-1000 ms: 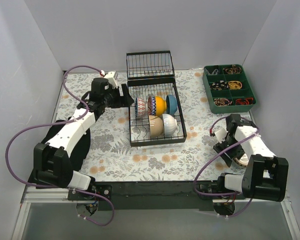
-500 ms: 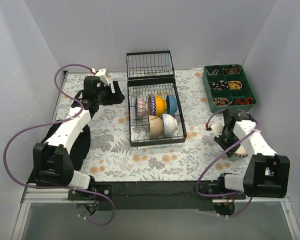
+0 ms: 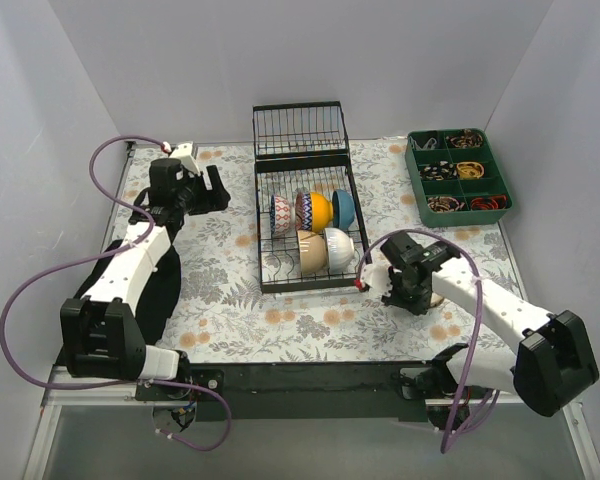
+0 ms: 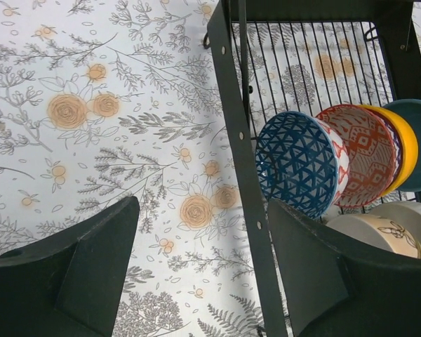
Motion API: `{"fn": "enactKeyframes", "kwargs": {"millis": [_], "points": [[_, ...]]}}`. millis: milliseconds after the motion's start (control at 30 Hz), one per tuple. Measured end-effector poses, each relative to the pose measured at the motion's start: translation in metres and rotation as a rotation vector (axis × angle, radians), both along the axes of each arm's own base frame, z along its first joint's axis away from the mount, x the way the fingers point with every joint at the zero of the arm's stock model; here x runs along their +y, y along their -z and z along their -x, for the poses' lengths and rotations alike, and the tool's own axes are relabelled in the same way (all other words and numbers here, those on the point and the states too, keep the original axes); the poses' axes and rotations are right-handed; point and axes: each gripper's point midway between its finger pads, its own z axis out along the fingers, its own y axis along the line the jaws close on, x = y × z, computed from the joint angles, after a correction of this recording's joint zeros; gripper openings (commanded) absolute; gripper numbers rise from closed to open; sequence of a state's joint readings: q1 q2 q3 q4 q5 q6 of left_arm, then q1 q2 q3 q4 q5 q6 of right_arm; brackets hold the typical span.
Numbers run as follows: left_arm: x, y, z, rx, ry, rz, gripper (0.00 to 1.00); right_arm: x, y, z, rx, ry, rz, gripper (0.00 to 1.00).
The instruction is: Load the bowls into the dish rack
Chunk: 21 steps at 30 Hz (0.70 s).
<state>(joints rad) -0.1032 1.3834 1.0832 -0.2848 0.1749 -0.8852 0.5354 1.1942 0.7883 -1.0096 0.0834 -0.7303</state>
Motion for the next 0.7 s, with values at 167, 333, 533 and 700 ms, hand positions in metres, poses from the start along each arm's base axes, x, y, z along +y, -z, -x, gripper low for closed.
{"fn": "enactKeyframes", "kwargs": {"millis": [167,333,533,700], "points": [[0.012,-0.007,0.007,-0.027,-0.025,-0.010,0.73,0.041,0.002,0.002,-0.052,-0.208,-0.030,0.08],[0.023,-0.009,0.016,-0.041,-0.047,-0.024,0.74,0.085,0.005,0.023,-0.072,-0.449,-0.054,0.09],[0.028,-0.019,0.021,-0.076,-0.053,-0.046,0.74,0.135,0.004,0.039,-0.083,-0.617,-0.131,0.09],[0.029,-0.033,0.027,-0.117,-0.052,-0.050,0.74,0.178,0.003,0.042,-0.092,-0.706,-0.215,0.09]]}}
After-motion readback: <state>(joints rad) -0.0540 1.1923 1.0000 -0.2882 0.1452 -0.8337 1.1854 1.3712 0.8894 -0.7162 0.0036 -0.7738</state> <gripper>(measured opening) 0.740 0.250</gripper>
